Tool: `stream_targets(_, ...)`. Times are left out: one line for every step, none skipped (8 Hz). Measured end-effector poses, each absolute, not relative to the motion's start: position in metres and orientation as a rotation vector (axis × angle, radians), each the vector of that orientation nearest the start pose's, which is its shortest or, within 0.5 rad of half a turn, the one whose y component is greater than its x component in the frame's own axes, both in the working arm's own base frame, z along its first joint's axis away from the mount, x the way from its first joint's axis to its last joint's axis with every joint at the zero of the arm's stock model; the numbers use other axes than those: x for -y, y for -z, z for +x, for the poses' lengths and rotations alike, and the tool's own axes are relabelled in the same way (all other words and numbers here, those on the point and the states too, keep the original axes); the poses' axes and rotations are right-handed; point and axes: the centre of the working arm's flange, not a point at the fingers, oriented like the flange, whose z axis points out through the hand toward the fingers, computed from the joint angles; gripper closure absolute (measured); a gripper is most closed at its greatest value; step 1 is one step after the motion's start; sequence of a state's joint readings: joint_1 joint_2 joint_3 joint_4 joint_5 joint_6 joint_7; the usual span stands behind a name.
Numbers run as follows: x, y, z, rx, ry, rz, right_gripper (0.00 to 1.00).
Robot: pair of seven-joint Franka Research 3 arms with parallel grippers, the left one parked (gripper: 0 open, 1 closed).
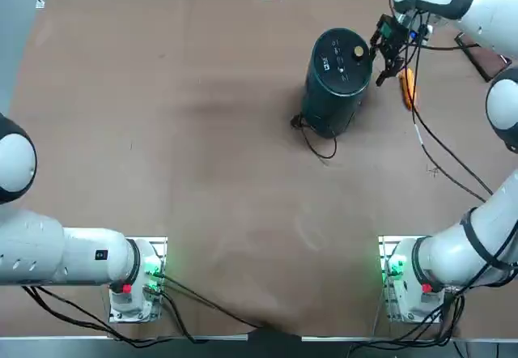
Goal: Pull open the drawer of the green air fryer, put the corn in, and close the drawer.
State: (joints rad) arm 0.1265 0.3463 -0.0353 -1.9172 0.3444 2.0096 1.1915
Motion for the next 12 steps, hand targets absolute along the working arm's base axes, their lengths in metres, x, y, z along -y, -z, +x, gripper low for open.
stream_targets(-0.077,-0.296,0.589,-1.809,-0.548,-2.413,0.0)
stream_targets(-0.079,-0.294,0.588,-1.808,-0.549,-2.408,0.0)
stream_targets(-0.083,-0.291,0.585,-1.809,-0.555,-2.399,0.0)
stream_targets(-0.087,-0.287,0.583,-1.808,-0.559,-2.394,0.0)
stream_targets(-0.093,-0.283,0.58,-1.803,-0.556,-2.398,0.0)
stream_targets(-0.097,-0.279,0.578,-1.8,-0.547,-2.402,0.01)
stream_targets(-0.099,-0.277,0.576,-1.799,-0.535,-2.404,0.03)
stream_targets(-0.099,-0.277,0.576,-1.801,-0.529,-2.402,0.11)
stream_targets(-0.097,-0.277,0.576,-1.803,-0.523,-2.398,0.16)
stream_targets(-0.095,-0.279,0.577,-1.806,-0.511,-2.392,0.36)
stream_targets(-0.093,-0.282,0.58,-1.807,-0.487,-2.38,0.52)
stream_targets(-0.091,-0.282,0.579,-1.808,-0.487,-2.379,0.52)
